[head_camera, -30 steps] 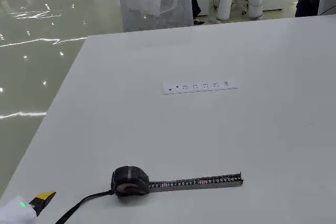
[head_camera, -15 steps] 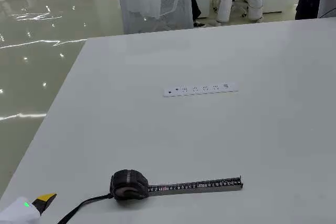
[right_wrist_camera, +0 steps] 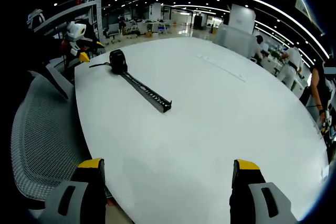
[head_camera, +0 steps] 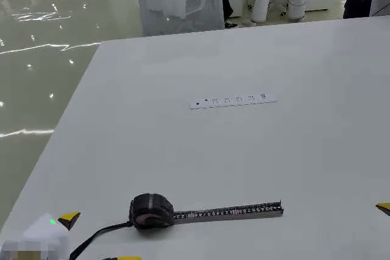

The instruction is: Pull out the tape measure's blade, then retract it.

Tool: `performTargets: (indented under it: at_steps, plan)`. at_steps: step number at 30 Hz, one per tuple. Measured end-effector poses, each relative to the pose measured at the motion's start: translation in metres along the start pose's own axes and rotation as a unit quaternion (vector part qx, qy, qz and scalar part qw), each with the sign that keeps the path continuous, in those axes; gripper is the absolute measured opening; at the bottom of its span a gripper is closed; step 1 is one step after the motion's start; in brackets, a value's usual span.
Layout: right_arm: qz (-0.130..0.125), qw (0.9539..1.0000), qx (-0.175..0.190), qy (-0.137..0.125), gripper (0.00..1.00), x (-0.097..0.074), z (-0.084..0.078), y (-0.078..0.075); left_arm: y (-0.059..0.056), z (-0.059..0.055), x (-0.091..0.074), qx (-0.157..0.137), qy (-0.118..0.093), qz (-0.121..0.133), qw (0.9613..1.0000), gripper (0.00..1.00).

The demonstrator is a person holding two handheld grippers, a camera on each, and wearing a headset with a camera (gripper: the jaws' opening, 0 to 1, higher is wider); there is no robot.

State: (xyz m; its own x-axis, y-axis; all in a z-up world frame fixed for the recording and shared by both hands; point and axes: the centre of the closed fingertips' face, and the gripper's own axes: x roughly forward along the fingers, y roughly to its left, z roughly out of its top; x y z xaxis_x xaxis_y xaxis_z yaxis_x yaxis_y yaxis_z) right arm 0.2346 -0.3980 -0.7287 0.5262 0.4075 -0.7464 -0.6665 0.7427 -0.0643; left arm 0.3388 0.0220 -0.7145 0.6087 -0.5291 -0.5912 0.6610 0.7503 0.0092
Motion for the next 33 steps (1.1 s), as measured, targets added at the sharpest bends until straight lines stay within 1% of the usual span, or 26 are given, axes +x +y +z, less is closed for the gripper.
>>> performTargets:
  at_steps: [3,5,7,9,11,13,15,17,21,26,30,33]
  plan:
    - [0.006,0.9999,-0.012,0.002,0.99,0.003,0.006,-0.001,-0.003,0.006,0.004,-0.010,-0.006,0.001,0.9999,0.99]
    - [0.009,0.9998,-0.020,0.001,0.99,0.005,0.012,-0.003,-0.005,0.012,0.006,-0.015,-0.011,0.000,0.9998,0.99]
    - [0.013,0.9997,-0.023,0.000,0.99,0.006,0.018,-0.004,-0.005,0.017,0.010,-0.020,-0.016,0.004,0.9997,0.99]
    - [0.016,0.9995,-0.026,0.004,0.99,0.009,0.022,-0.005,-0.008,0.022,0.011,-0.021,-0.021,0.005,0.9995,0.99]
    - [0.023,0.9992,-0.033,0.007,0.99,0.012,0.025,-0.005,-0.011,0.025,0.016,-0.022,-0.021,0.005,0.9995,0.99]
    - [0.033,0.9987,-0.037,0.011,0.99,0.015,0.027,-0.004,-0.014,0.029,0.019,-0.015,-0.024,0.011,0.9995,0.99]
    - [0.041,0.9977,-0.052,0.017,0.99,0.018,0.029,-0.003,-0.017,0.033,0.022,-0.019,-0.030,0.011,0.9993,0.99]
    - [0.046,0.9971,-0.056,0.020,0.99,0.022,0.033,-0.003,-0.021,0.037,0.025,-0.022,-0.031,0.012,0.9992,0.99]
    - [0.051,0.9963,-0.065,0.022,0.99,0.027,0.038,-0.008,-0.023,0.041,0.029,-0.041,-0.033,0.018,0.9985,0.99]
    - [0.052,0.9956,-0.075,0.023,0.99,0.031,0.048,-0.014,-0.025,0.044,0.032,-0.052,-0.038,0.026,0.9976,0.99]
    - [0.061,0.9929,-0.099,0.026,0.99,0.036,0.054,-0.013,-0.024,0.045,0.035,-0.068,-0.038,0.040,0.9962,0.99]
    - [0.065,0.9906,-0.113,0.040,0.99,0.042,0.054,-0.015,-0.024,0.047,0.037,-0.080,-0.043,0.045,0.9948,0.99]
